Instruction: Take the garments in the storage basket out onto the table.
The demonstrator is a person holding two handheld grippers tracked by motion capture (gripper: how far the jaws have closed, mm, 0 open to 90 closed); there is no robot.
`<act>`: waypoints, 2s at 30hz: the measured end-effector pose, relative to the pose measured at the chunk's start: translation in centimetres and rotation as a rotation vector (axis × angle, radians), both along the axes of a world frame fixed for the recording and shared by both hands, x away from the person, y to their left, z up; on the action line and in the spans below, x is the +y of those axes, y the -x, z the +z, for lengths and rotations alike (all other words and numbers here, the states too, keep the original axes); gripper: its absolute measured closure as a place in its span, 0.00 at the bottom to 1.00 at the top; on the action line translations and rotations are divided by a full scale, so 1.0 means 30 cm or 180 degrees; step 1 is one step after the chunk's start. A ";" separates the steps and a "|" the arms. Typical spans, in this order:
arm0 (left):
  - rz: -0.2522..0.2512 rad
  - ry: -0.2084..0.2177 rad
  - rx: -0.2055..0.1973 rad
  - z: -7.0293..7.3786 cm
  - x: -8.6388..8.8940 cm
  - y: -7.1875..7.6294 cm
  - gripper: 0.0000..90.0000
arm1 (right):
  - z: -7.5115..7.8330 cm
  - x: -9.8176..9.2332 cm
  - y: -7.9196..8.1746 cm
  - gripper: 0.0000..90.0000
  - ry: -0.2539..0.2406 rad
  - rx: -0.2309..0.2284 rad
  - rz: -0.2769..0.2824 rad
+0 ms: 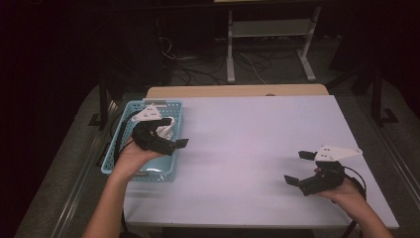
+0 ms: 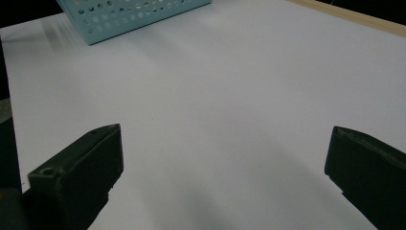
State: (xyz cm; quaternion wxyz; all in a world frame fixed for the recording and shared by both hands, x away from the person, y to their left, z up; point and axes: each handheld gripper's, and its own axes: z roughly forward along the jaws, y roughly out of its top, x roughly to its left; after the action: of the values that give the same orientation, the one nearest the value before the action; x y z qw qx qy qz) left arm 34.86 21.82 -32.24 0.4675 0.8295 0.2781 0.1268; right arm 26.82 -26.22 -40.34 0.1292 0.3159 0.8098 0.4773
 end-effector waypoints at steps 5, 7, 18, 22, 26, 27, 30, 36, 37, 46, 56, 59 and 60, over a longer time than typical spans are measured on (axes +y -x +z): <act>0.0001 0.0004 -0.0014 0.008 0.000 -0.009 0.01 | 0.001 -0.004 -0.001 0.00 -0.0023 0.0009 -0.0014; 0.0016 0.0020 -0.0024 0.014 0.001 -0.014 0.01 | 0.000 -0.003 -0.001 0.00 -0.0016 0.0002 -0.0008; 0.0037 0.0031 -0.0029 0.027 0.018 -0.042 0.01 | -0.003 -0.004 -0.002 0.00 -0.0005 -0.0004 -0.0019; 0.0038 0.0007 -0.0026 0.032 0.023 -0.052 0.01 | -0.003 -0.005 -0.002 0.00 -0.0008 -0.0007 -0.0024; 0.0062 0.0006 -0.0035 0.039 0.028 -0.062 0.01 | -0.004 -0.004 -0.003 0.00 -0.0008 -0.0006 -0.0024; 0.0057 0.0004 -0.0037 0.041 0.028 -0.065 0.01 | -0.004 -0.004 -0.003 0.00 -0.0008 -0.0006 -0.0024; 0.0046 -0.0034 -0.0048 0.043 0.024 -0.074 0.01 | -0.005 -0.003 -0.005 0.00 -0.0014 0.0000 -0.0023; 0.0060 -0.0042 -0.0066 0.049 0.022 -0.090 0.01 | -0.005 -0.004 -0.005 0.00 -0.0016 -0.0011 -0.0020; 0.0062 -0.0047 -0.0070 0.052 0.023 -0.093 0.01 | -0.005 -0.004 -0.005 0.00 -0.0016 -0.0011 -0.0020; 0.0087 -0.0019 -0.0119 0.066 0.021 -0.120 0.01 | -0.004 -0.004 -0.004 0.00 -0.0022 0.0001 -0.0024; 0.0145 -0.0064 -0.0131 0.056 0.030 -0.142 0.01 | -0.003 -0.004 -0.002 0.00 -0.0019 -0.0005 0.0005; 0.0185 -0.0068 -0.0129 0.054 0.043 -0.150 0.01 | -0.003 -0.004 -0.003 0.00 -0.0026 -0.0006 0.0009; 0.0201 -0.0079 -0.0130 0.053 0.048 -0.153 0.01 | -0.004 -0.004 -0.004 0.00 -0.0021 -0.0005 0.0014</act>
State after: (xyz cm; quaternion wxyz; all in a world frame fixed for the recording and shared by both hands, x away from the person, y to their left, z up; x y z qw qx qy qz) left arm 39.44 23.25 -30.65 0.4586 0.8232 0.2930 0.1618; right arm 26.94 -26.34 -40.46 0.1277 0.3142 0.8087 0.4806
